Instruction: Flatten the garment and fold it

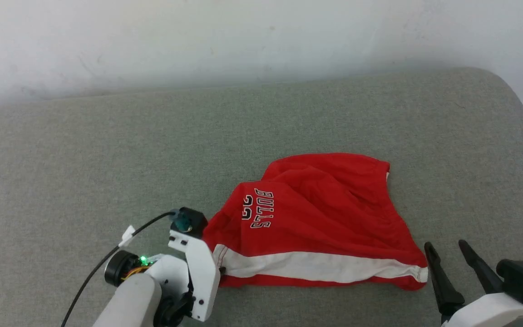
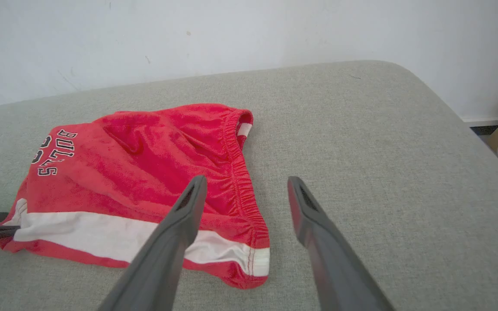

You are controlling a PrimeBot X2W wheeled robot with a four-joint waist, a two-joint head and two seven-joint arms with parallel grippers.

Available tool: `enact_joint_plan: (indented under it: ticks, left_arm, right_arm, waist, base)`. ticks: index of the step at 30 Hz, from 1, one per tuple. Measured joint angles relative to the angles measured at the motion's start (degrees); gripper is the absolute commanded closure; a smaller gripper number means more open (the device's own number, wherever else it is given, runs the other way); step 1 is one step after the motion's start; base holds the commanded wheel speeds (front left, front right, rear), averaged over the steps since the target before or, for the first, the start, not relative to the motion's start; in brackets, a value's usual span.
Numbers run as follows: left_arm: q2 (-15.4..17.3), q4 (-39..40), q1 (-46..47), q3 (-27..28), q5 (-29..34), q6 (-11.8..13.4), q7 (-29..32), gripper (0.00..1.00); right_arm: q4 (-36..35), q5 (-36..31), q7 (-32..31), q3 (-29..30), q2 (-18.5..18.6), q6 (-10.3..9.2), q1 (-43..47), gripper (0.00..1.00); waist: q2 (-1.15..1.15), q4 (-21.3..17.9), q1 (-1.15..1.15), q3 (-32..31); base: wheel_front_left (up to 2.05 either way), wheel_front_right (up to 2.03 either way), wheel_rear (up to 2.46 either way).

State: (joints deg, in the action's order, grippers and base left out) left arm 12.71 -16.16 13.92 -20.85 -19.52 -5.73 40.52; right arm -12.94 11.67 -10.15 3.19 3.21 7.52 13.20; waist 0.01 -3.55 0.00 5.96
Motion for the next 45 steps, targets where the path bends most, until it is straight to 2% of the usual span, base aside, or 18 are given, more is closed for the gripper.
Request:
enact_joint_plan:
  ticks: [1, 2, 3, 4, 8, 11, 15, 20, 31, 32, 33, 34, 35, 40, 43, 45]
  left_arm:
    - [0.0, -0.4, 0.6, -0.6, -0.1, -0.3, 1.0, 0.5]
    - [0.1, -0.6, 1.1, -1.1, -0.4, -0.3, 2.1, 0.73]
    - [0.3, -0.6, 1.6, -1.8, -0.6, -0.3, 2.9, 0.73]
    - [0.5, -0.6, 1.9, -2.2, -0.9, -0.4, 3.4, 1.0]
    - [0.4, -0.4, 1.9, -3.3, -2.8, -0.8, 3.4, 1.0]
    - [0.4, 0.2, 0.6, -2.4, -3.4, -0.6, 0.2, 1.0]
    - [-0.1, 3.0, -2.8, -0.8, -4.0, 1.4, -5.1, 1.0]
    - [-0.3, 7.7, -6.2, 0.1, -4.0, 3.4, -8.7, 1.0]
    - [-0.3, 13.6, -8.3, 0.9, -4.0, 5.3, -11.4, 1.0]
    - [-0.3, 13.7, -8.4, 0.9, -4.1, 5.3, -11.4, 1.0]
    - [-0.3, 13.9, -8.6, 1.0, -4.2, 5.3, -11.4, 1.0]
    - [-0.3, 14.1, -8.9, 1.0, -4.2, 5.4, -11.4, 1.0]
    - [-0.3, 14.3, -9.2, 1.0, -4.2, 5.4, -11.4, 1.0]
    - [-0.3, 16.1, -9.5, 1.4, -4.8, 5.4, -13.1, 1.0]
    - [-0.1, 18.7, -9.4, 2.5, -5.0, 5.4, -14.9, 1.0]
    - [0.4, 21.4, -9.3, 3.7, -5.1, 5.4, -16.5, 1.0]
  right_arm:
    - [0.1, 0.2, -0.4, 0.0, 0.0, 0.0, 0.0, 0.0]
    - [0.3, 0.5, -0.5, 0.0, 0.0, 0.01, 0.0, 0.0]
    - [0.4, 0.7, -0.7, 0.2, -0.1, 0.0, 0.0, 0.0]
    - [0.5, 0.9, -1.1, 0.5, -0.1, 0.0, 0.0, 0.0]
    - [2.4, 1.1, -4.3, 2.2, 0.5, 0.0, -0.2, 0.0]
    - [4.6, 2.6, -9.0, 2.1, 2.3, 0.0, -0.5, 0.0]
    - [7.7, 5.8, -14.8, 1.4, 5.8, 0.01, -1.9, 0.0]
    - [11.3, 9.0, -18.7, -1.7, 9.3, 0.0, -5.9, 0.0]
    - [24.0, 14.8, -25.9, -7.4, 12.7, 0.09, -13.2, 0.0]
    - [24.6, 15.5, -26.9, -7.5, 12.7, 0.09, -13.6, 0.38]
    - [25.1, 16.0, -28.3, -7.5, 12.8, 0.09, -14.2, 0.61]
    - [25.3, 16.2, -29.5, -7.6, 13.0, 0.09, -14.6, 0.77]
    - [25.3, 16.5, -30.6, -7.5, 13.1, 0.08, -15.0, 1.0]
    - [23.5, 17.8, -31.5, -8.1, 13.4, 0.0, -15.1, 1.0]
    - [18.7, 18.1, -29.0, -8.2, 14.0, 0.0, -14.6, 1.0]
    - [13.0, 17.1, -26.7, -7.5, 14.9, 0.01, -14.8, 1.0]
  waist:
    - [0.0, -0.2, 0.0, 0.2]
    - [0.0, -0.4, 0.0, 0.4]
    - [0.0, -0.6, 0.0, 0.5]
    - [0.0, -0.8, 0.0, 0.7]
    - [0.0, -1.2, 0.0, 1.1]
    - [0.0, -1.2, 0.0, 1.1]
    - [0.0, -0.7, 0.0, 0.8]
    - [0.0, 0.6, 0.01, 1.0]
    - [0.0, 3.6, 0.0, 1.9]
    - [0.0, 3.8, 0.0, 2.0]
    - [0.0, 3.9, 0.0, 2.0]
    - [0.0, 4.0, 0.0, 2.1]
    - [0.0, 4.0, 0.0, 2.1]
    - [0.0, 3.9, 0.01, 1.8]
    - [0.0, 3.8, 0.01, 1.0]
    - [0.0, 3.7, 0.01, 0.3]
  base:
    - [0.0, 0.0, 0.0]
    - [0.0, 0.0, 0.0]
    - [0.0, 0.0, 0.0]
    - [0.0, 0.0, 0.0]
    - [0.0, 0.0, 0.0]
    - [0.0, 0.0, 0.0]
    - [0.0, 0.0, 0.0]
    - [0.0, 0.0, 0.0]
    - [0.0, 0.0, 0.0]
    - [0.0, 0.0, 0.0]
    - [0.0, 0.0, 0.0]
    - [0.0, 0.0, 0.0]
    - [0.0, 0.0, 0.0]
    - [0.0, 0.0, 0.0]
    - [0.0, 0.0, 0.0]
    - [0.0, 0.0, 0.0]
